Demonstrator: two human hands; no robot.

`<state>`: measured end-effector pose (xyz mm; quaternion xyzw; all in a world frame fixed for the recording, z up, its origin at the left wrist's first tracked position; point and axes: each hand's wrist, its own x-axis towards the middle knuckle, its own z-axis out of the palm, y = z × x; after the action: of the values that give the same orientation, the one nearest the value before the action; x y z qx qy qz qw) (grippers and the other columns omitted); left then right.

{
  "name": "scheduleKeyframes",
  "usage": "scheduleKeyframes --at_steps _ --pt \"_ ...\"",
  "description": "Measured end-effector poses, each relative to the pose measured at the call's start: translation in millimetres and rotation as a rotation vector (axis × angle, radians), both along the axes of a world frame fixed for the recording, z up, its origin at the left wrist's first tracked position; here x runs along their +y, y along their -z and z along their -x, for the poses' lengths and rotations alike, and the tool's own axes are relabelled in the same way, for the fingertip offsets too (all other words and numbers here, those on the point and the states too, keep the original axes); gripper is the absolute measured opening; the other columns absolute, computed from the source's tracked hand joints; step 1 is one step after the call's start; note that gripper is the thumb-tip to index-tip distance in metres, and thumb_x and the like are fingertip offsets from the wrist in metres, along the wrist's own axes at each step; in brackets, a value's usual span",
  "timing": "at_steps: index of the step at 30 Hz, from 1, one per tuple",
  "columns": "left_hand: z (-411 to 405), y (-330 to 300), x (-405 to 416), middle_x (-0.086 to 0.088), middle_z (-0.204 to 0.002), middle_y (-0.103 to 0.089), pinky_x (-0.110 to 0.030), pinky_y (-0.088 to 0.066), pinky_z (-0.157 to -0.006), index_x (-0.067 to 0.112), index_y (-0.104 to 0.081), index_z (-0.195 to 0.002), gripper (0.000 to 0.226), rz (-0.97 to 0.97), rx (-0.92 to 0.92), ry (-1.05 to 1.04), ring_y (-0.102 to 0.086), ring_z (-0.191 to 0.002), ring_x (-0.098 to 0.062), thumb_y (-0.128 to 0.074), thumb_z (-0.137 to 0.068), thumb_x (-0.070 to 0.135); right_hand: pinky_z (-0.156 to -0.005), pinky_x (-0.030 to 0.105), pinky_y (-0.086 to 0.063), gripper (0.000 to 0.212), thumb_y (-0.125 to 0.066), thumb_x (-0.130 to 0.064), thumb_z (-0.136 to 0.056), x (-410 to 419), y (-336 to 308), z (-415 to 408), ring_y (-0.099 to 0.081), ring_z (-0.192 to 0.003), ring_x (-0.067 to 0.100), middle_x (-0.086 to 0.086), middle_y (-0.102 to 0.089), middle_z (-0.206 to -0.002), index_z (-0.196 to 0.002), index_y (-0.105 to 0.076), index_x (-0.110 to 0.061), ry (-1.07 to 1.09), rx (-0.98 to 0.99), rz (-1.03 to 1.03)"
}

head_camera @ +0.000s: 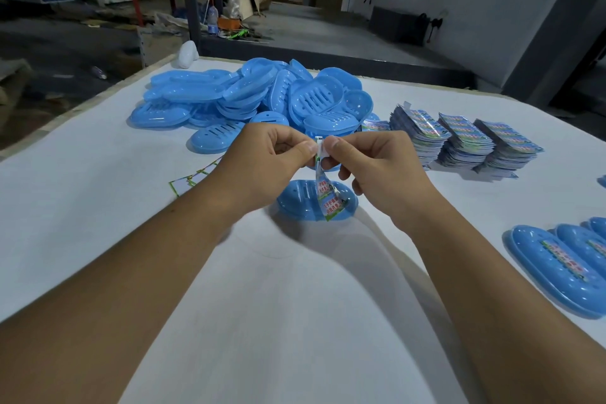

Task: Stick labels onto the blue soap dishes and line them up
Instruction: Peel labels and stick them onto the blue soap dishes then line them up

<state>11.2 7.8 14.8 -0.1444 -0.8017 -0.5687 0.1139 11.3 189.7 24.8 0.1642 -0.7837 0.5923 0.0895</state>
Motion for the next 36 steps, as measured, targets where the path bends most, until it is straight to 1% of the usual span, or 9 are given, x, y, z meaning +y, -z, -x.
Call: scheduleKeyframes --at_steps 2,7,14,18,21,25,30,32,36 --pt "1 0 0 0.013 -0.071 -0.075 -0.008 -0.046 -0.062 0.022 -0.075 -0.079 0.02 -0.003 -0.026 -0.042 -0.067 -0.068 0.005 -0.067 -0.097 0.02 -0.049 0.016 -0.044 0.025 -0.067 -0.023 -0.098 2 1 2 -0.055 -0.057 0.002 0.001 -0.076 -0.073 -0.078 -0.081 -0.018 0.011 -0.017 -0.017" --pt "3 -2 -4 0.015 -0.064 -0.07 -0.023 -0.045 -0.065 0.018 -0.072 -0.072 0.026 0.044 -0.121 -0.145 -0.061 -0.061 0.005 -0.063 -0.096 0.022 -0.047 0.019 -0.043 0.027 -0.068 -0.028 -0.098 6 3 5 -0.053 -0.058 0.004 0.0 -0.077 -0.075 -0.077 -0.08 -0.014 0.035 -0.087 -0.015" --pt "7 -6 -12 -0.013 -0.079 -0.07 -0.032 -0.045 -0.065 0.002 -0.067 -0.083 0.026 0.177 -0.211 -0.276 -0.055 -0.071 -0.019 -0.055 -0.096 0.021 -0.046 0.021 -0.041 0.027 -0.067 -0.022 -0.097 8 -1 6 -0.051 -0.057 0.009 0.0 -0.075 -0.071 -0.075 -0.078 -0.011 0.058 -0.143 0.019" --pt "12 -4 -20 -0.001 -0.075 -0.065 -0.029 -0.045 -0.061 0.006 -0.063 -0.083 0.023 0.242 -0.253 -0.341 -0.056 -0.068 -0.017 -0.051 -0.095 0.021 -0.044 0.021 -0.038 0.03 -0.068 -0.021 -0.096 11 -2 6 -0.049 -0.055 0.01 0.002 -0.072 -0.068 -0.075 -0.075 0.0 0.084 -0.183 0.061" --pt "15 -9 -29 -0.002 -0.077 -0.059 -0.03 -0.04 -0.059 0.014 -0.057 -0.078 0.018 0.288 -0.281 -0.343 -0.054 -0.072 -0.021 -0.048 -0.094 0.014 -0.043 0.02 -0.037 0.029 -0.069 -0.02 -0.095 10 -3 5 -0.048 -0.053 0.009 0.002 -0.07 -0.065 -0.072 -0.074 -0.005 0.091 -0.206 0.081" --pt "16 -17 -38 -0.016 -0.111 -0.059 -0.032 -0.043 -0.081 0.002 -0.059 -0.093 0.018 0.819 -0.397 -0.317 -0.057 -0.108 -0.031 -0.044 -0.094 -0.007 -0.042 0.019 -0.037 0.031 -0.07 -0.021 -0.094 9 -2 5 -0.049 -0.052 0.008 0.002 -0.07 -0.065 -0.064 -0.075 -0.013 0.105 -0.208 0.102" --pt "27 -12 -63 -0.008 -0.08 -0.045 -0.029 -0.037 -0.063 0.011 -0.04 -0.067 0.03 0.92 -0.448 -0.338 -0.048 -0.073 -0.021 -0.043 -0.094 0.0 -0.042 0.02 -0.037 0.036 -0.071 -0.024 -0.093 6 -1 7 -0.05 -0.052 0.007 0.001 -0.07 -0.065 -0.058 -0.075 -0.017 0.119 -0.226 0.084" --pt "30 -10 -72 -0.008 -0.078 -0.052 -0.03 -0.037 -0.057 0.012 -0.046 -0.069 0.027 0.907 -0.436 -0.384 -0.048 -0.065 -0.017 -0.043 -0.096 0.011 -0.042 0.021 -0.037 0.037 -0.072 -0.027 -0.092 5 1 7 -0.05 -0.053 0.007 0.0 -0.07 -0.065 -0.056 -0.073 -0.02 0.119 -0.227 0.06" --pt "24 -7 -80 -0.008 -0.075 -0.065 -0.03 -0.042 -0.059 0.014 -0.058 -0.081 0.013 0.991 -0.396 -0.516 -0.06 -0.07 -0.022 -0.05 -0.087 0.022 -0.041 0.02 -0.037 0.034 -0.074 -0.03 -0.089 4 2 7 -0.051 -0.052 0.006 -0.003 -0.069 -0.065 -0.055 -0.072 -0.023 0.115 -0.219 0.028"
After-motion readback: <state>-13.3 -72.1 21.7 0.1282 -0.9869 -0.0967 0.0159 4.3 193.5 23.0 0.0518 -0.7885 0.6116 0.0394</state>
